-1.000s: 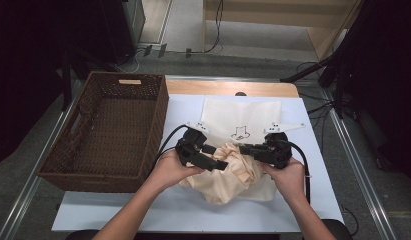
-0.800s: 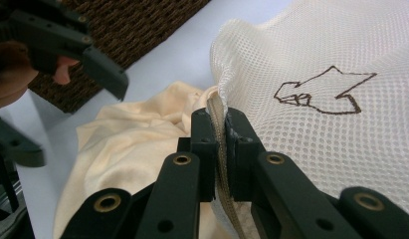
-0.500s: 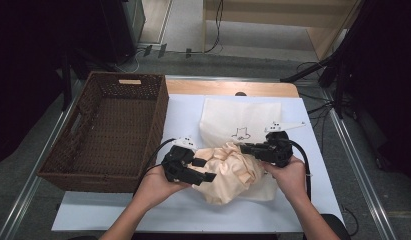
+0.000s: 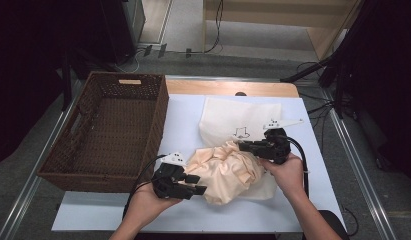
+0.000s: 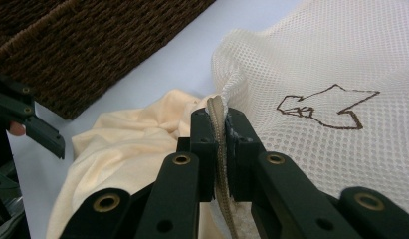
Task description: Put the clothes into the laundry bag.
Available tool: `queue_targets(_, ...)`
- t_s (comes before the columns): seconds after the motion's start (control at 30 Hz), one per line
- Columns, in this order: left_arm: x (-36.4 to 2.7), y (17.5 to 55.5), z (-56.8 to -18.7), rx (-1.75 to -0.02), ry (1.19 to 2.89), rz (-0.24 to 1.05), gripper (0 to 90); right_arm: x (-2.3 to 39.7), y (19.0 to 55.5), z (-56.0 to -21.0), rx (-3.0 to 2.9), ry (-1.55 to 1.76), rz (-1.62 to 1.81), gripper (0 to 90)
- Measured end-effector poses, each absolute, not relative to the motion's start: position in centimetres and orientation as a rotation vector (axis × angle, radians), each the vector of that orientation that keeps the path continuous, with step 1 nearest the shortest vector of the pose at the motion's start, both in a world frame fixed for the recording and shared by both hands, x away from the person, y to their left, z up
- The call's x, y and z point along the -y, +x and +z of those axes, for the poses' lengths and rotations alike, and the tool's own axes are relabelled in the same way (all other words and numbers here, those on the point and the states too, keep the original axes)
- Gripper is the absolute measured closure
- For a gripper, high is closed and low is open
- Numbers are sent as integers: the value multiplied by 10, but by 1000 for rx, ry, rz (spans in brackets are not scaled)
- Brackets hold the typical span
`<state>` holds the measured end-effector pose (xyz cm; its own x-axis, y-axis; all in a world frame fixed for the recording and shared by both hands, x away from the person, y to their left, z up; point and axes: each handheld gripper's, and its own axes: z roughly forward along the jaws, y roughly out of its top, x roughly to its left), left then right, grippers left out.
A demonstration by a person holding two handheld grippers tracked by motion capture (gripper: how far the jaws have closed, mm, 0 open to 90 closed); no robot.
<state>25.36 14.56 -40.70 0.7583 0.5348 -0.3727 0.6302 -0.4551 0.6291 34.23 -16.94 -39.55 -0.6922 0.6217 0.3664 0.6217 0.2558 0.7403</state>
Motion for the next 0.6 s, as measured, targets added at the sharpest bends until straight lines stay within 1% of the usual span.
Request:
queue_targets(0.17,-149,251,-414,-900,2150,-158,853,170,343,-395,-2484,1240,1473,846)
queue_targets(0.23,-148,250,-421,-905,2167,-158,900,171,343,-395,-2479,1237,1476,846)
queue_targets(0.47,-136,254,-447,-902,2220,-188,900,171,342,-394,-2473,1240,1476,846)
queue_targets(0.6,-122,258,-460,-886,2259,-156,900,171,342,-394,-2472,1240,1472,846)
